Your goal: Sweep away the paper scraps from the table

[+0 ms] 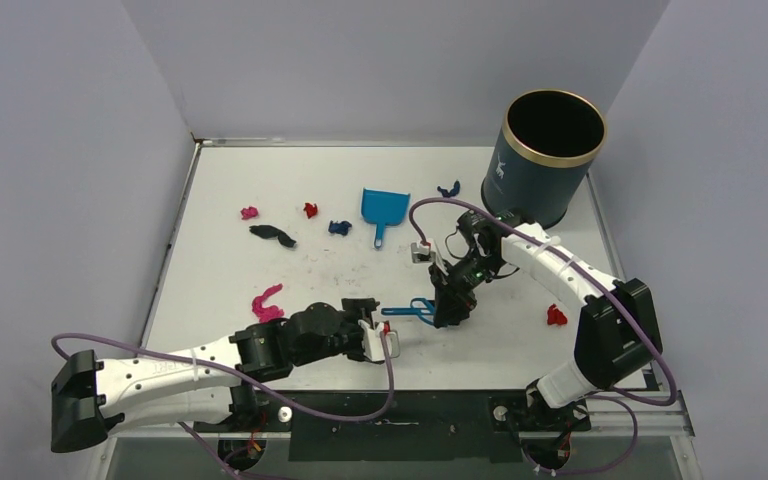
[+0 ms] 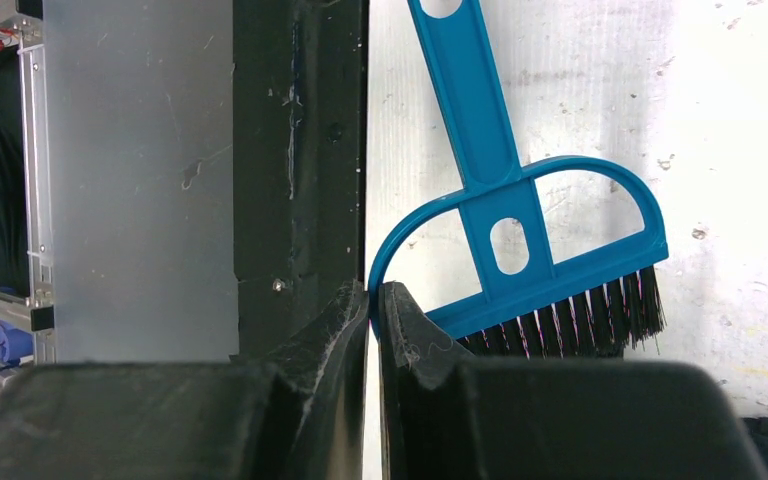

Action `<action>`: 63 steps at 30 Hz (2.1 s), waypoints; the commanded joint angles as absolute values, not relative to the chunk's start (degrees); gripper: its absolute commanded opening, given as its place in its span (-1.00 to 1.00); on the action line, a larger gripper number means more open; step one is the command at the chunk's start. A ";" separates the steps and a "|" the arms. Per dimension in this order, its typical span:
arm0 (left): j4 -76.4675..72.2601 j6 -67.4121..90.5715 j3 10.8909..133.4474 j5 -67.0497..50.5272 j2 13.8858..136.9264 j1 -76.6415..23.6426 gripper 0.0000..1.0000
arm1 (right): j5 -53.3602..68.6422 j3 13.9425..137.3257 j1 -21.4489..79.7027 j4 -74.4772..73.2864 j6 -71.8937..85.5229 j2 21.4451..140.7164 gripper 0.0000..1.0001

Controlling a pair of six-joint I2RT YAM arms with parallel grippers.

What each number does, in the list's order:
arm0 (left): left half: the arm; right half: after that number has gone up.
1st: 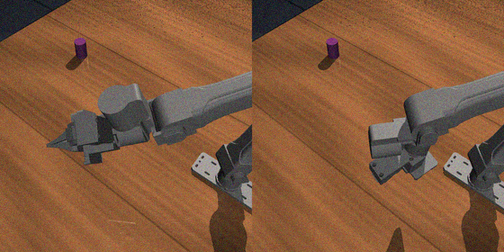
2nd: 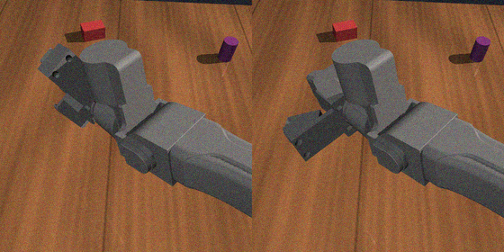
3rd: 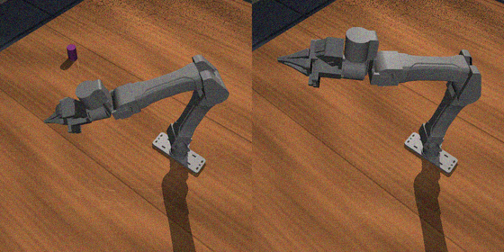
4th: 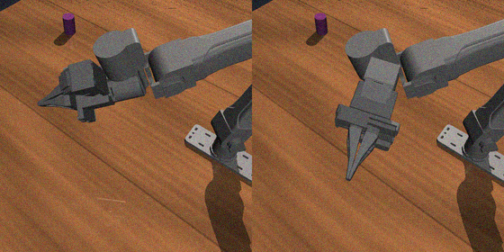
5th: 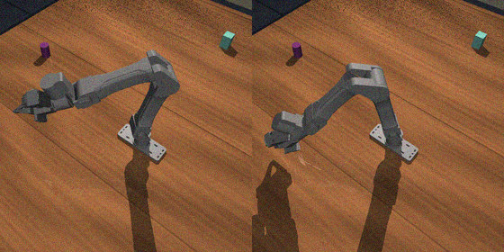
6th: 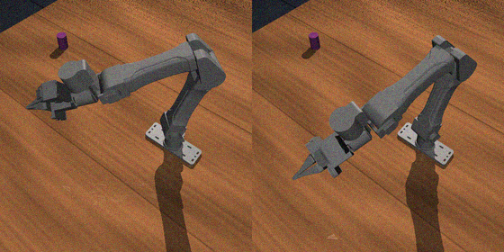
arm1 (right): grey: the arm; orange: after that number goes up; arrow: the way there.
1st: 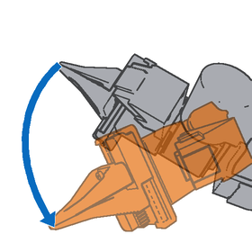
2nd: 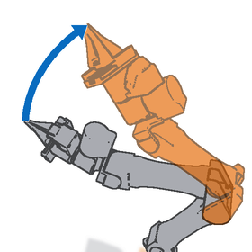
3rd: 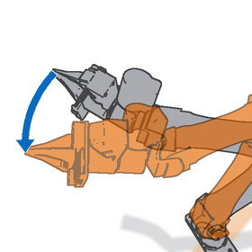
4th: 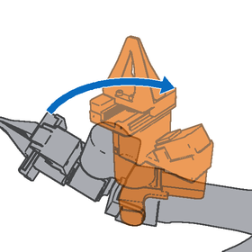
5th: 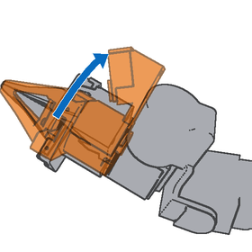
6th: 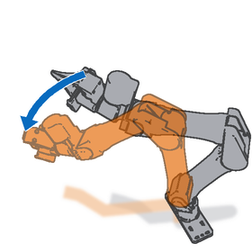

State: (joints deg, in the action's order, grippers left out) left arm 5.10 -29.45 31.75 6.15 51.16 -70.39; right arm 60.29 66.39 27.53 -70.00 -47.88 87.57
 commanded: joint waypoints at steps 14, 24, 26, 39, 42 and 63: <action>-3.36 -35.35 35.59 9.55 58.63 -70.54 -0.44 | 64.14 65.11 28.62 -70.59 -50.90 83.94 -0.89; -3.60 -28.51 34.91 7.39 57.05 -70.50 -1.00 | 63.44 65.76 28.37 -68.54 -48.01 82.55 -0.59; -1.91 -24.38 34.91 7.61 54.76 -70.47 -1.00 | 61.50 67.40 28.04 -68.08 -46.77 82.24 -0.23; 6.58 2.31 31.58 -9.99 39.73 -59.19 -1.00 | 57.08 68.84 26.69 -54.70 -39.94 72.43 0.89; 5.31 3.50 31.38 -12.61 39.03 -56.28 -1.00 | 58.79 68.73 26.88 -55.43 -42.21 74.05 0.91; 1.93 6.42 32.65 -26.68 43.20 -48.09 -1.00 | 49.64 75.90 35.41 -63.74 -45.30 81.63 0.12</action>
